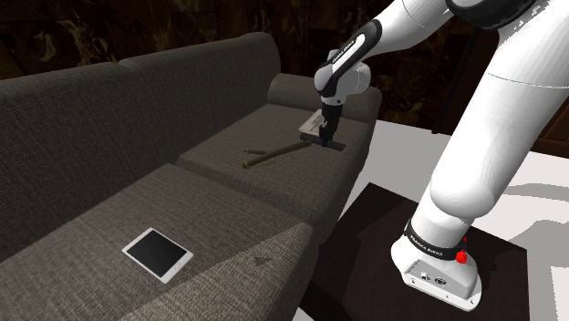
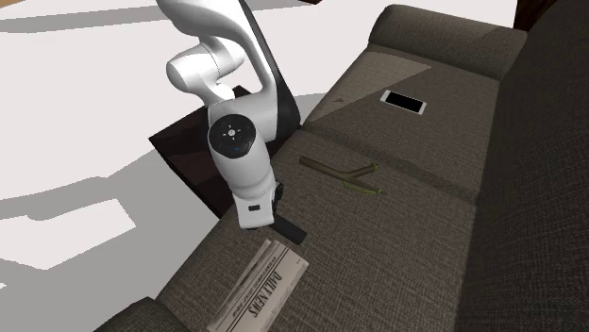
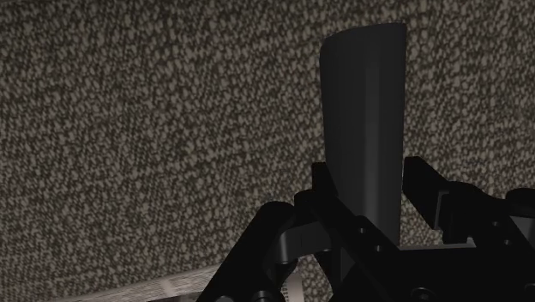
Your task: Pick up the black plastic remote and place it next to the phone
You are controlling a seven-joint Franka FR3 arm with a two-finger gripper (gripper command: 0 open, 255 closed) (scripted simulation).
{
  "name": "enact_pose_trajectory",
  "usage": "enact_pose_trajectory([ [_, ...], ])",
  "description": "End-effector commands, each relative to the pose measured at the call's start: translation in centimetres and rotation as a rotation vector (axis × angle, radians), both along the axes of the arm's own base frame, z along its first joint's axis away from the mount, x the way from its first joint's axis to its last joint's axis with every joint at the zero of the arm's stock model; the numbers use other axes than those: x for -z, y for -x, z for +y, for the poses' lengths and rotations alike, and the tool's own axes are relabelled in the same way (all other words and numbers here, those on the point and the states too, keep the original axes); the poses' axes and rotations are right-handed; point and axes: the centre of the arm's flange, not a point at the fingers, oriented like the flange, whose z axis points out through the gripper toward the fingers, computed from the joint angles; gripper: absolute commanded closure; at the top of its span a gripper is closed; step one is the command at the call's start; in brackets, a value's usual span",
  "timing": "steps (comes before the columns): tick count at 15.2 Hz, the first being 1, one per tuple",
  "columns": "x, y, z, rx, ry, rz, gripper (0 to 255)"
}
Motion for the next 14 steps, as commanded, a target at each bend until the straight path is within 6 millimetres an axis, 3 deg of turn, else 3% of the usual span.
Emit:
enact_pose_trajectory([
  [1,0.2,0.0,0.1,-0.002,-0.002,0.004,255],
  [7,0.2,0.0,0.1,-0.002,-0.002,0.004,255],
  [14,-3.5,0.0,0.1,-0.002,-0.002,0.004,255],
])
